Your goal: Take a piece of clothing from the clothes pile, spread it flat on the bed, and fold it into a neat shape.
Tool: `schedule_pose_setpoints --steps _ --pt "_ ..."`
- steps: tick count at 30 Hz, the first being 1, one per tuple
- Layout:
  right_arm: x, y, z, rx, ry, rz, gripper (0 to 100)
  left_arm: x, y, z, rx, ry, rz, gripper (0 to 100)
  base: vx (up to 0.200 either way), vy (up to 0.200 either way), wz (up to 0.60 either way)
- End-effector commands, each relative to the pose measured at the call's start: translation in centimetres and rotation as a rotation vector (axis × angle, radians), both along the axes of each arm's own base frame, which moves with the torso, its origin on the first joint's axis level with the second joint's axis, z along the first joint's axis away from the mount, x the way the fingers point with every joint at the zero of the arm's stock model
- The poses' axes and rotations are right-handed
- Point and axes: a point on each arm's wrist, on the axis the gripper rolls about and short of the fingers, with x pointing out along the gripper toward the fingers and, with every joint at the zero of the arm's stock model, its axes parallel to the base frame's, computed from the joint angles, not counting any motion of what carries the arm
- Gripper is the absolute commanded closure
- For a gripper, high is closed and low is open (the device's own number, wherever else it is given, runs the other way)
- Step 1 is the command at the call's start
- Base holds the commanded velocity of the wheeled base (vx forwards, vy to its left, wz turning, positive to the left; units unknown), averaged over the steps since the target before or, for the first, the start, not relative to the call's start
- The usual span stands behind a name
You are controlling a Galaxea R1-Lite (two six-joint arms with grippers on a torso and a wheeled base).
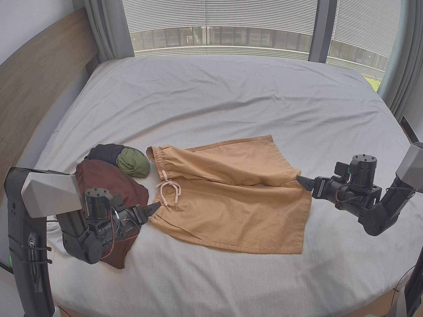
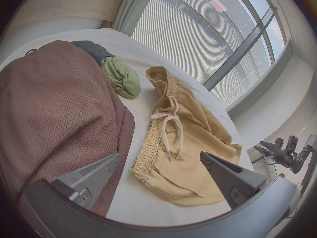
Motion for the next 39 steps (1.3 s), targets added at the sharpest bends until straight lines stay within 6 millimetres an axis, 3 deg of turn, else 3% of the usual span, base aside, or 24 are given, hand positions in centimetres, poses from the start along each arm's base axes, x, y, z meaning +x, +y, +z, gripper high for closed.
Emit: schedule_pose_setpoints --steps 1,26,27,34,39 --pt "0.2 -0.2 -0.2 0.0 0.005 -0.005 0 0.2 -0.1 -1.4 0.001 0.03 0.003 0 0.0 0.0 0.0" --pt "0.3 -0.2 -0.2 0.0 0.002 -0.005 0 1.6 -0.9 -3.7 -0.024 0.056 0.005 0 0.0 0.0 0.0" --pt "0.3 -0.2 -0.2 0.0 0.0 -0.005 0 1.6 -0.9 -3.7 -0.024 0.056 0.005 100 0.0 0.0 0.0" --pt "0.1 -0.2 -0.4 -0.002 0.014 -0.005 0 1.8 -0.6 -4.0 -0.022 0.055 0.018 100 0.0 0.0 0.0" --pt "-1.5 -0.2 -1.9 -0.01 0.107 0.04 0 1.8 -0.6 -4.0 -0.022 0.052 0.024 100 0.0 0.0 0.0"
